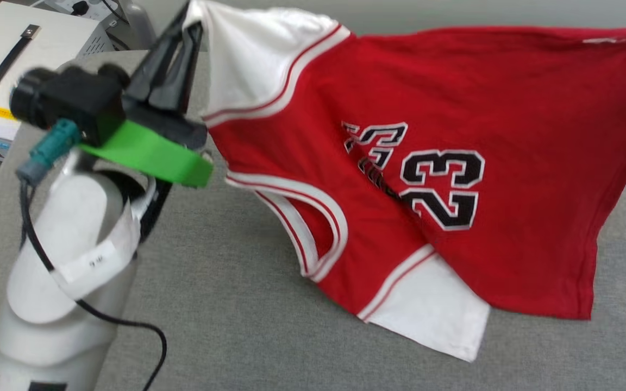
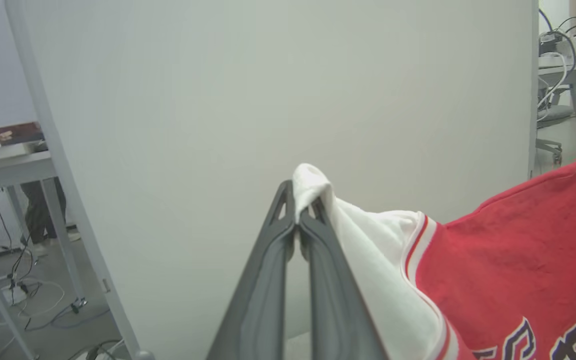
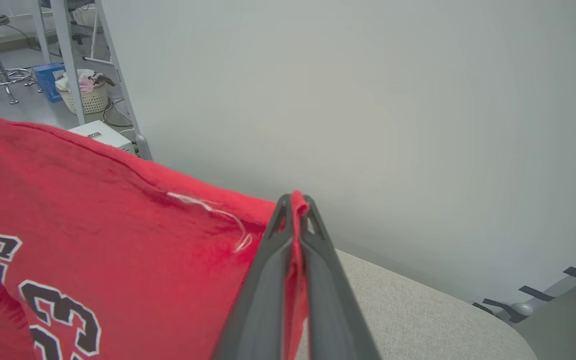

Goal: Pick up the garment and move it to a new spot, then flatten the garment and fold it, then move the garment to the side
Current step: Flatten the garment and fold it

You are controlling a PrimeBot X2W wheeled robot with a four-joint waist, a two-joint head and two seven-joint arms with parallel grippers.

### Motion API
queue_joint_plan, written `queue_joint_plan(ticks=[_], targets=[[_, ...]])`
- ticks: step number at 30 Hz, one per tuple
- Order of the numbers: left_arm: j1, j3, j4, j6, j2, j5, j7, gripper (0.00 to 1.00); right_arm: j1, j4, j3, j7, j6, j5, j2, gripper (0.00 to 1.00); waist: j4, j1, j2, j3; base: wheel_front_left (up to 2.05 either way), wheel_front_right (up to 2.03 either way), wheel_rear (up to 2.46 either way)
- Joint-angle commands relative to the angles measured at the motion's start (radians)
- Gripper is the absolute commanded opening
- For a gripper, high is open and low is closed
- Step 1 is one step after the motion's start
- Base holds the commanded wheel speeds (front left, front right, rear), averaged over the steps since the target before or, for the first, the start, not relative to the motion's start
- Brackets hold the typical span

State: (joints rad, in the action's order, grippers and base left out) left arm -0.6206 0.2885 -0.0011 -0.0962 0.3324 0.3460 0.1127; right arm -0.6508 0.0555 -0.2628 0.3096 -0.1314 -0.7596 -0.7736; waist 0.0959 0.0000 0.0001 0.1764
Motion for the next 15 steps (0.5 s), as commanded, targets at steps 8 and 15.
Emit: queue_joint_plan(ticks=[8, 15], targets=[[-0.418, 0.034, 0.114, -0.027, 0.021, -0.006, -0.045, 0.00, -0.235, 0.010, 0.039, 0.003, 0.001, 0.086, 0.066, 0.00, -0.053, 0.0000, -0.0001, 0.142, 0.00, 0.00, 0.00], [-0.826, 0.093, 0.312, -0.034, 0.032, 0.012, -0.040, 0.00, -0.583, 0.157, 0.021, 0.006, 0.001, 0.163, 0.130, 0.00, -0.088, 0.0000, -0.0001, 0.270, 0.00, 0.00, 0.00]])
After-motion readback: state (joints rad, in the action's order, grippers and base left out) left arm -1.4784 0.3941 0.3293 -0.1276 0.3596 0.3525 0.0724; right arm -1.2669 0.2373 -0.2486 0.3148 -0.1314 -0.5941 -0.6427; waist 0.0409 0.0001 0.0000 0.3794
